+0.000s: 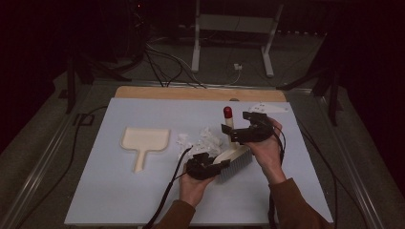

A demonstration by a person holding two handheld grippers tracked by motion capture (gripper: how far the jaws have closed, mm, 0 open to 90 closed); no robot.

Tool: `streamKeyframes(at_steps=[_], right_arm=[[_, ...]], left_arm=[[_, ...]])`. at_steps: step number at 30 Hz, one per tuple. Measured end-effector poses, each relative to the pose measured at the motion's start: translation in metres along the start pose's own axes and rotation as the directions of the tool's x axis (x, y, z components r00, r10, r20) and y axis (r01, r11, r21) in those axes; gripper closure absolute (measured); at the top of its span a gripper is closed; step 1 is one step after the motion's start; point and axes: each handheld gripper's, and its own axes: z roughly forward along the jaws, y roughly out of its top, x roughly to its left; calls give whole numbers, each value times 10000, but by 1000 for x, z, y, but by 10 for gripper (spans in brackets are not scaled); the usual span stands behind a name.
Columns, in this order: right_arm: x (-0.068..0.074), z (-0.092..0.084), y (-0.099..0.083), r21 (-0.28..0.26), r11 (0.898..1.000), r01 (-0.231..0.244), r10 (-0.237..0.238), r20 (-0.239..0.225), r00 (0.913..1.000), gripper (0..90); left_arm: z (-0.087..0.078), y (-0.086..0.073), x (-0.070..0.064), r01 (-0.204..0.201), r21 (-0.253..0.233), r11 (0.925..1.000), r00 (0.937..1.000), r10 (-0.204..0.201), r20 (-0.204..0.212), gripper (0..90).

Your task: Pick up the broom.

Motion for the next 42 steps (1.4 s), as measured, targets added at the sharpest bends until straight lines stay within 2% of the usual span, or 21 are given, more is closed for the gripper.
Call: streamKeyframes(at_steps=[4,11,17,24,30,42], right_arm=[[-1,-1,-1,-353,9991,243,-247,-108,9996,0],[-1,1,-4,-397,9988,299,-320,-559,9979,0],[-1,3,-5,42,9998,190,-187,-607,9980,0],[0,3,-6,-82,9992,401,-407,-1004,9941,0],[1,6,-7,190,9981,590,-568,-1030,9931,0],[1,14,-10,504,9954,809,-731,-1399,9875,0]], left_arm=[[-8,4,1,-134,-132,9998,9999,134,1,694],[-22,7,6,-390,-196,9990,9992,391,0,694],[-31,9,12,-565,-129,9983,9984,566,56,694],[-42,12,19,-654,-200,9977,9978,656,97,694],[-51,16,25,-873,-117,9961,9961,874,85,694],[-67,24,38,-1282,-107,9917,9914,1284,245,694]])
